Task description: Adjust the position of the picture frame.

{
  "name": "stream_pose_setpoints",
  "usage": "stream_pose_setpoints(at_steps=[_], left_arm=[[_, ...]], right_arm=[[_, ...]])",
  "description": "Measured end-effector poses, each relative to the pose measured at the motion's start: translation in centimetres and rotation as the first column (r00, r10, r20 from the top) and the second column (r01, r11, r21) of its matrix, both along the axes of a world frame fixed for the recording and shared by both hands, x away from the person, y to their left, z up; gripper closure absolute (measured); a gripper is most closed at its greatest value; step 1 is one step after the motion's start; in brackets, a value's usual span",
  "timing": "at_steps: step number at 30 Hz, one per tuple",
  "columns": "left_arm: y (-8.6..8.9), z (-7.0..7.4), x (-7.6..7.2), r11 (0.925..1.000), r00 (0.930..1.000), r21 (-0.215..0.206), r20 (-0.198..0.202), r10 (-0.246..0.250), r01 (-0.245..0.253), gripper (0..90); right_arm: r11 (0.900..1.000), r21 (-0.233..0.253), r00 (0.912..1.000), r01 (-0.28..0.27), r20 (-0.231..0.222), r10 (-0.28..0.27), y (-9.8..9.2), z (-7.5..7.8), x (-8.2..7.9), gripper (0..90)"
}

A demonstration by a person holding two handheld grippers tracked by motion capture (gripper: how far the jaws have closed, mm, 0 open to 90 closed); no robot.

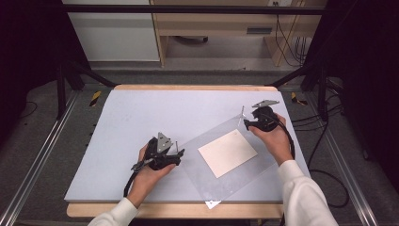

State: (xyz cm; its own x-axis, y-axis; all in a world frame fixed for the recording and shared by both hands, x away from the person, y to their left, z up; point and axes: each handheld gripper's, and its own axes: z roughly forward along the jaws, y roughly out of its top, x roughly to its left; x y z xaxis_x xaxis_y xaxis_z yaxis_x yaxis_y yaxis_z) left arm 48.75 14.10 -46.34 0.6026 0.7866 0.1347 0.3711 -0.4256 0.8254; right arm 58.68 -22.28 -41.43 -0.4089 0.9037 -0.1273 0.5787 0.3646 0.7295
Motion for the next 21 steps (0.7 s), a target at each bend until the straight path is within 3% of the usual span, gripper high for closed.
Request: stream_pose_setpoints(at_steps=[4, 6, 9, 10, 13, 17, 18, 21], left_arm=[[-0.4, -0.3, -0.2, 0.9999, 0.9999, 0.0, 0.0, 0.016, -0.016, 36.1], [-0.6, -0.3, -0.2, 0.9999, 0.9999, -0.001, -0.003, 0.015, -0.015, 40.0], [-0.8, 0.0, 0.0, 0.9999, 0.9999, -0.001, -0.001, 0.016, -0.016, 44.7], [-0.8, 0.2, 0.1, 0.9997, 0.9997, -0.006, 0.0, 0.023, -0.023, 45.6], [-0.8, 0.2, 0.5, 0.9991, 0.9992, -0.018, 0.002, 0.039, -0.039, 46.5], [-0.8, 0.1, 0.6, 0.999, 0.9992, -0.02, -0.001, 0.04, -0.04, 47.1], [-0.9, 0.0, 0.6, 0.9991, 0.9994, -0.021, -0.006, 0.035, -0.036, 48.1], [-0.9, -0.2, 0.6, 0.9993, 0.9994, -0.016, -0.006, 0.033, -0.033, 50.7]], right_arm=[[1.0, 0.009, 0.9998, 0.004, 0.02, -0.005, 0.3, -1.0, 1.6, 48.7], [0.999, 0.037, 1.0, 0.001, 0.004, -0.001, 0.6, -1.3, 2.5, 54.1], [0.999, 0.042, 0.9999, -0.012, -0.005, 0.012, 1.2, -1.8, 3.7, 60.4], [0.999, 0.048, 0.9998, 0.02, 0.004, -0.02, 1.3, -2.2, 4.4, 60.9], [0.996, 0.073, 0.9989, 0.046, -0.012, -0.046, 0.9, -3.0, 5.2, 61.1], [0.996, 0.064, 0.9978, 0.062, -0.026, -0.06, 0.5, -3.9, 5.7, 62.0], [0.994, 0.087, 0.9978, 0.065, -0.02, -0.063, 0.4, -4.1, 5.8, 63.4], [0.995, 0.09, 0.9992, 0.04, -0.011, -0.039, 0.4, -4.3, 6.1, 67.4]])
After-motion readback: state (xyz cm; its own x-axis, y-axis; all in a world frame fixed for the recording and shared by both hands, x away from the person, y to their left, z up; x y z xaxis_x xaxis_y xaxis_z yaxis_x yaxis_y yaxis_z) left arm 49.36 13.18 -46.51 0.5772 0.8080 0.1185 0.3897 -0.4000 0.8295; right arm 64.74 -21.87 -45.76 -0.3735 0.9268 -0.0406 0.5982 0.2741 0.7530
